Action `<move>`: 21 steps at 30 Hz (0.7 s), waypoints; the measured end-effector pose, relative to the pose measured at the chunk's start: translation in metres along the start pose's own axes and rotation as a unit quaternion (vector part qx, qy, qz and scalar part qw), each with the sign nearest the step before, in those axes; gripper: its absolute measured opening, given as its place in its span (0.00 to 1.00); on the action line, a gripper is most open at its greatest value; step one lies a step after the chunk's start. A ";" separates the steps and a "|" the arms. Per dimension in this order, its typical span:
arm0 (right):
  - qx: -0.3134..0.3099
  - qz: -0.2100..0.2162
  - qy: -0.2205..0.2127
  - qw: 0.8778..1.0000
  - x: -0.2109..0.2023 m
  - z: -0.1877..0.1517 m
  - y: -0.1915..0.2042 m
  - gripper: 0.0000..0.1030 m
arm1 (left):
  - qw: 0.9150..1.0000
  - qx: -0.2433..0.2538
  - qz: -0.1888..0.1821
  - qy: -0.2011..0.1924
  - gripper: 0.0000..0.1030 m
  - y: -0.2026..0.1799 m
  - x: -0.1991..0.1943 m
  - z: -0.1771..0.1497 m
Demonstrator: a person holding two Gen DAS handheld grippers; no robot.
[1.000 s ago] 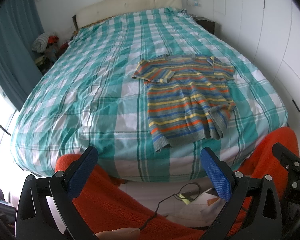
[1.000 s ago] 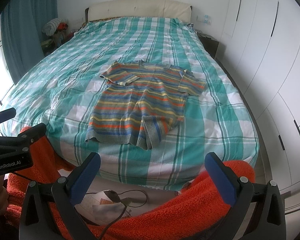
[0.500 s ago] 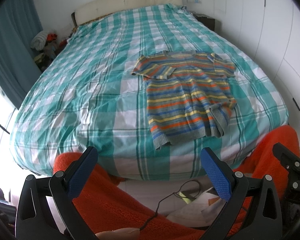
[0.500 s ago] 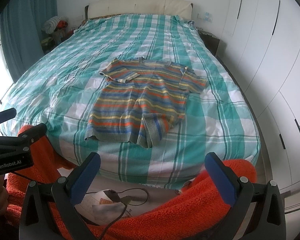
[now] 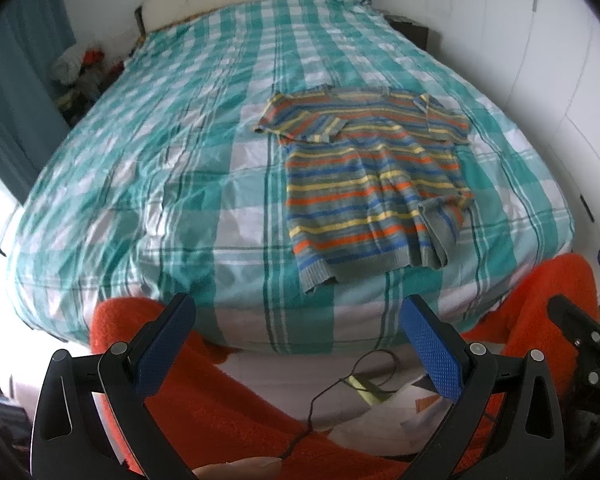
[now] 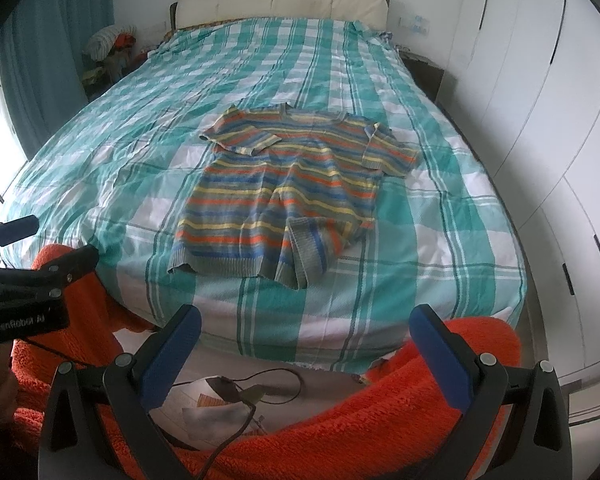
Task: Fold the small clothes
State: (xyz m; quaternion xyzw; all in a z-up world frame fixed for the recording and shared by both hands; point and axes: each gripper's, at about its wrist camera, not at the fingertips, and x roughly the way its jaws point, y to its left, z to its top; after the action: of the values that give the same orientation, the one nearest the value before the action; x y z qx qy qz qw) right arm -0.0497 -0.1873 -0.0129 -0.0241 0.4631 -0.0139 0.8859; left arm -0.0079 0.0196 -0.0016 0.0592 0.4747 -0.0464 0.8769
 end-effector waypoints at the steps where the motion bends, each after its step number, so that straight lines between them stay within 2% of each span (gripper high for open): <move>1: 0.002 0.004 0.004 1.000 0.002 0.005 -0.003 1.00 | 1.000 -0.012 -0.002 0.004 0.99 0.006 0.007 0.005; 6: 0.012 0.016 0.003 1.000 0.016 0.010 -0.015 1.00 | 0.999 -0.045 -0.005 0.027 0.99 0.031 0.048 0.013; 9: 0.019 0.035 -0.010 0.999 0.035 0.018 -0.026 1.00 | 0.996 -0.053 -0.041 0.059 0.99 0.040 0.086 0.015; 12: 0.081 0.096 0.012 0.992 0.072 0.035 -0.049 1.00 | 0.991 -0.069 -0.074 0.088 0.99 0.044 0.123 0.020; 14: 0.140 0.139 0.041 0.980 0.105 0.046 -0.062 0.99 | 0.988 -0.076 -0.087 0.103 0.99 0.044 0.144 0.021; 15: 0.173 0.166 0.061 0.969 0.126 0.051 -0.069 0.98 | 0.986 -0.076 -0.093 0.113 0.99 0.041 0.157 0.021; 16: 0.202 0.188 0.075 0.958 0.147 0.055 -0.073 0.92 | 0.985 -0.075 -0.095 0.120 0.99 0.039 0.164 0.021; 17: 0.225 0.195 0.091 0.950 0.166 0.059 -0.077 0.82 | 0.985 -0.069 -0.097 0.128 0.98 0.035 0.174 0.022; 19: 0.282 0.205 0.129 0.928 0.207 0.062 -0.083 0.73 | 0.985 -0.055 -0.095 0.135 0.95 0.027 0.188 0.023; 21: 0.326 0.213 0.157 0.908 0.237 0.063 -0.083 0.70 | 0.985 -0.042 -0.084 0.144 0.85 0.021 0.201 0.025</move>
State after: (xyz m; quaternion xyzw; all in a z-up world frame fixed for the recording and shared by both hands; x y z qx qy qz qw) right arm 0.1370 -0.2797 -0.1666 0.3676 0.5597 0.0220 0.7424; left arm 0.1248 0.0314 -0.1549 -0.0115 0.6004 -0.0909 0.7944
